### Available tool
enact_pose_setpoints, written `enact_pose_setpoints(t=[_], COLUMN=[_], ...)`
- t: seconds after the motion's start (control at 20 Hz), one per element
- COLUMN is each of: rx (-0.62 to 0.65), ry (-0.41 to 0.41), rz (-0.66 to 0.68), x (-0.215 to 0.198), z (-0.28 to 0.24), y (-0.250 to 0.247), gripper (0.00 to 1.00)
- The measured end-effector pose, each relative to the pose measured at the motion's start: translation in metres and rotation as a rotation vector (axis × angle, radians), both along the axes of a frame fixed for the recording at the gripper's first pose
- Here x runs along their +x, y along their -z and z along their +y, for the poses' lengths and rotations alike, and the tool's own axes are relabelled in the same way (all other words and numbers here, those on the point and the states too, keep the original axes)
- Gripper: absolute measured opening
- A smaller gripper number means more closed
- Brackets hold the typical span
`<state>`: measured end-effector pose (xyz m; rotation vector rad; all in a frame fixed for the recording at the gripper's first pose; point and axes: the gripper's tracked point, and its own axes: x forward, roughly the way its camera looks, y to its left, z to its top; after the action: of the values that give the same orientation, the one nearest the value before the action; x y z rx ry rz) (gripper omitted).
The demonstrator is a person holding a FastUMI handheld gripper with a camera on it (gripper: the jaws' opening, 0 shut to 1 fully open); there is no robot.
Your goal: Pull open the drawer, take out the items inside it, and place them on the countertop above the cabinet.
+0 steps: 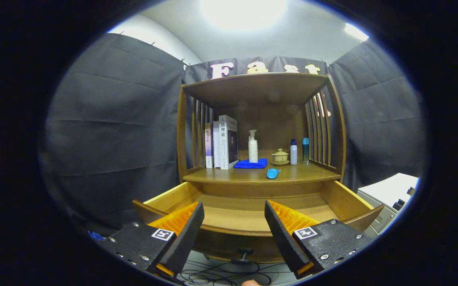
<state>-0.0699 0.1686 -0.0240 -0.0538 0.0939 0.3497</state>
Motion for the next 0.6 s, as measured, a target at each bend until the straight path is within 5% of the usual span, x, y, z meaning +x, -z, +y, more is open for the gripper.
enact_pose_setpoints(t=[0.6], rx=[-0.086], ry=[0.028], rz=[0.102], x=[-0.03], z=[-0.021], y=[0.089], gripper=[0.94])
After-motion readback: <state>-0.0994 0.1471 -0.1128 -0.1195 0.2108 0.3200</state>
